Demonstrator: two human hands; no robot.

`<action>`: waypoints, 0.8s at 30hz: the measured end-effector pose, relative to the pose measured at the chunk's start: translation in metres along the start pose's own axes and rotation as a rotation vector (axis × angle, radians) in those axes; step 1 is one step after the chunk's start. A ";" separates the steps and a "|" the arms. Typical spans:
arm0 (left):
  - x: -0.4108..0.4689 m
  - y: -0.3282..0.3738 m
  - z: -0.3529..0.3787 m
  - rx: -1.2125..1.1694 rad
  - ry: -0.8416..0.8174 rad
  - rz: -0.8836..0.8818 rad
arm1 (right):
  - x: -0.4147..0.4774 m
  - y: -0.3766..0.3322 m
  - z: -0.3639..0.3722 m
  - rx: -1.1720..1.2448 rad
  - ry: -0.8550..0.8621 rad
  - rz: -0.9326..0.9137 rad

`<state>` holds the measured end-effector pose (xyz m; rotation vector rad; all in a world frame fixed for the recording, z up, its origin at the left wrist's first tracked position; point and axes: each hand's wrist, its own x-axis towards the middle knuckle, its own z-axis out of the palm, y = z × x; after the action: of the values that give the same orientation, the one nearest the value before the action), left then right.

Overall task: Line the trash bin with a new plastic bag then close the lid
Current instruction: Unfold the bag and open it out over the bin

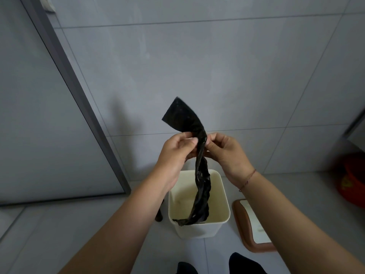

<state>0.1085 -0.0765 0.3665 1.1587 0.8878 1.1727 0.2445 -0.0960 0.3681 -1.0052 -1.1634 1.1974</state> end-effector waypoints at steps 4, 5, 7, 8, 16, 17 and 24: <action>-0.001 0.000 0.000 0.274 0.029 0.116 | 0.002 -0.002 -0.001 -0.074 0.024 -0.036; 0.000 0.000 -0.001 0.318 0.067 0.134 | 0.003 -0.002 -0.002 -0.089 0.030 -0.039; 0.002 -0.001 -0.002 0.422 0.121 0.178 | 0.003 -0.001 -0.002 -0.125 0.038 -0.047; 0.003 -0.002 -0.003 0.455 0.126 0.200 | 0.003 -0.001 -0.002 -0.147 0.048 -0.053; 0.003 -0.010 -0.003 0.367 0.166 0.210 | 0.004 0.003 0.002 -0.100 0.130 -0.029; 0.004 -0.011 -0.005 0.349 0.175 0.210 | 0.004 0.003 0.001 -0.078 0.138 -0.025; 0.016 -0.007 -0.033 0.050 0.328 0.055 | 0.012 0.005 -0.027 0.227 0.323 0.067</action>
<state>0.0813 -0.0541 0.3534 1.0521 1.1436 1.4175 0.2700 -0.0826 0.3610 -1.0240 -0.7297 1.1406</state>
